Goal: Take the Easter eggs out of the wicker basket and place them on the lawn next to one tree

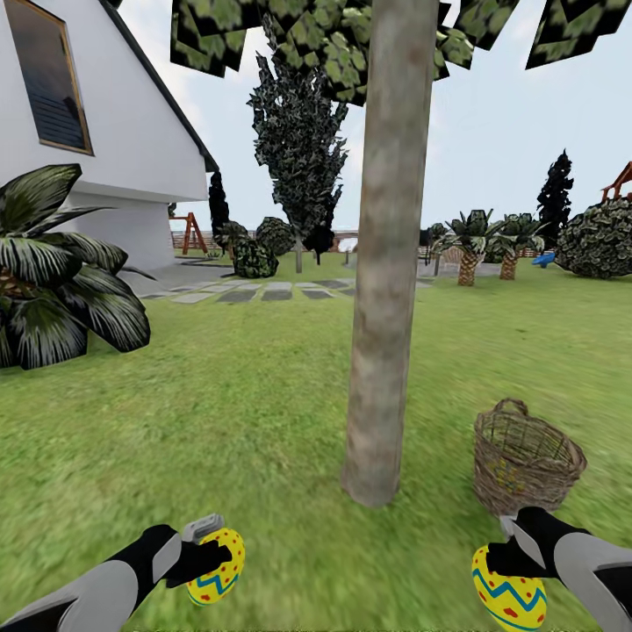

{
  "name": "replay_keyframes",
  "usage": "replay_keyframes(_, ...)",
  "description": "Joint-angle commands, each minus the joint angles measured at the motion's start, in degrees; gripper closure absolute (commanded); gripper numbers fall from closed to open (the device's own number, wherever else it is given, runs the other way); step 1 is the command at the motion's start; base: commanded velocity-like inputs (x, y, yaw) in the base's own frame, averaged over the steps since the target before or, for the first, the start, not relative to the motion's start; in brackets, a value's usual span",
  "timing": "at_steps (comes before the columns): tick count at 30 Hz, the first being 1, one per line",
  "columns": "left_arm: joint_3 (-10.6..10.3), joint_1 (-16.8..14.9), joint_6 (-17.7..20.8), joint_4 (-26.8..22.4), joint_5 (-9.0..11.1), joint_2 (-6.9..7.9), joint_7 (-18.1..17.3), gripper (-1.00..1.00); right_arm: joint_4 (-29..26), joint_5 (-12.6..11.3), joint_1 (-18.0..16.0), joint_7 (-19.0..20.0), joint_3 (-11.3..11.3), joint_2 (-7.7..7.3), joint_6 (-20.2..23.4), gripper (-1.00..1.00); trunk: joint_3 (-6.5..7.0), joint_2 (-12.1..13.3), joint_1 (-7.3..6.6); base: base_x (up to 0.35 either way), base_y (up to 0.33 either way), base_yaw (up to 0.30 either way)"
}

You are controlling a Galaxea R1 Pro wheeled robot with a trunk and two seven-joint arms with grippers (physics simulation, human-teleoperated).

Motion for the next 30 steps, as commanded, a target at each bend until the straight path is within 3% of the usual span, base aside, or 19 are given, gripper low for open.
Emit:
replay_keyframes(1,0.2,0.0,0.3,-0.1,-0.2,0.0,-0.2,1.0,0.1,-0.6,-0.1,0.2,0.5,-0.01,0.1,1.0,-0.25,-0.4,0.22,0.0,0.0,0.0)
replay_keyframes(30,0.2,0.0,0.3,-0.1,-0.5,-0.03,-0.2,1.0,0.1,-0.5,-0.1,0.2,0.6,0.08,0.0,1.0,-5.45,-12.1,6.58,0.0,0.0,0.0)
